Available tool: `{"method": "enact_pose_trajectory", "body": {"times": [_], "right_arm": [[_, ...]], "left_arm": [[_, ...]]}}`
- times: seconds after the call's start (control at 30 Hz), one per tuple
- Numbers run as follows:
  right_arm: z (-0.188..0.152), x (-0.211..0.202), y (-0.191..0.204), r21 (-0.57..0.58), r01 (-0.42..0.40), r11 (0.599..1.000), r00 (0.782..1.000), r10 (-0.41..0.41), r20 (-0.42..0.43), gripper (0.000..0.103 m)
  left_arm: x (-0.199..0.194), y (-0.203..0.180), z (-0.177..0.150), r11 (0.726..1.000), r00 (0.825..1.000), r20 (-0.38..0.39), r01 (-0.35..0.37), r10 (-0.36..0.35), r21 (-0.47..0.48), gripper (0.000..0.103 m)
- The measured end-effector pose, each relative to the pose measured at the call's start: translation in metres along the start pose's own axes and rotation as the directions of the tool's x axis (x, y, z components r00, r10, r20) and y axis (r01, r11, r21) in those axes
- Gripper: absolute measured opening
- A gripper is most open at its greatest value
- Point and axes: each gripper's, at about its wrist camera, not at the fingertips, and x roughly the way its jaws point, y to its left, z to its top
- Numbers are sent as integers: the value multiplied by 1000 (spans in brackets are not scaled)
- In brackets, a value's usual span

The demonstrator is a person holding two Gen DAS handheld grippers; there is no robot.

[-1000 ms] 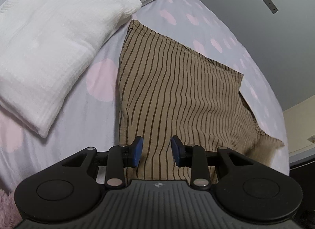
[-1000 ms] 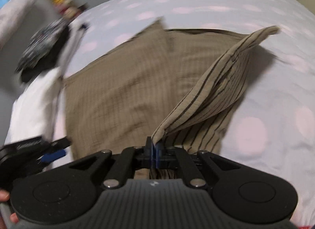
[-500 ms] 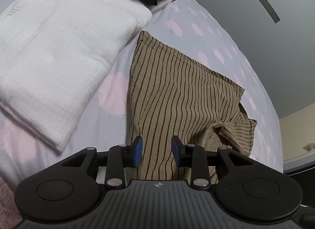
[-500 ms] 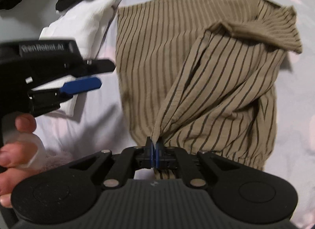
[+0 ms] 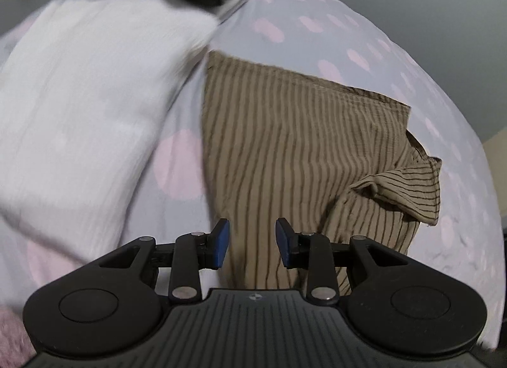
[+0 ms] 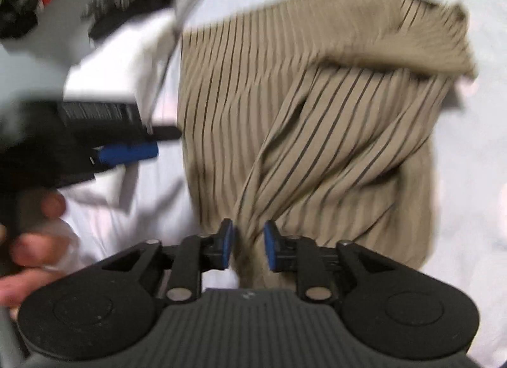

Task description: Fold clothes

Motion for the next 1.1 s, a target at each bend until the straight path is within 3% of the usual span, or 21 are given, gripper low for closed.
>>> {"method": "enact_pose_trajectory", "body": {"times": [0.1, 0.2, 0.37, 0.57, 0.63, 0.67, 0.7, 0.73, 0.87, 1.1], "right_arm": [[24, -31, -31, 42, 31, 999, 996, -34, 88, 39], [46, -49, -79, 169, 82, 982, 982, -108, 153, 49], [67, -48, -162, 415, 65, 908, 971, -153, 182, 60], [82, -18, -207, 535, 15, 845, 974, -134, 184, 61], [86, -6, -214, 559, -12, 829, 977, -110, 184, 57], [87, -1, -214, 568, -23, 823, 979, -96, 179, 48], [89, 3, -214, 574, -30, 818, 981, -85, 172, 32], [90, 5, -213, 574, -33, 819, 983, -79, 169, 25], [108, -11, -188, 458, 1, 889, 974, -104, 200, 5], [169, -34, -100, 195, 51, 979, 963, -100, 250, 3]], "left_arm": [[3, -14, 16, 997, 999, 33, -20, 17, 79, 36], [7, -24, 34, 988, 994, 103, -55, 40, 143, 36], [27, -31, 37, 960, 980, 192, -97, 46, 263, 36], [56, -22, 42, 962, 985, 160, -108, 68, 252, 36], [58, -18, 45, 969, 987, 150, -92, 58, 231, 36], [59, -17, 46, 970, 987, 148, -89, 55, 227, 36], [60, -16, 47, 971, 988, 147, -85, 53, 223, 36], [60, -15, 48, 972, 987, 148, -85, 53, 221, 36], [56, -9, 52, 978, 985, 164, -88, 57, 187, 36], [40, 16, 67, 995, 979, 197, -58, 42, 78, 36]]}}
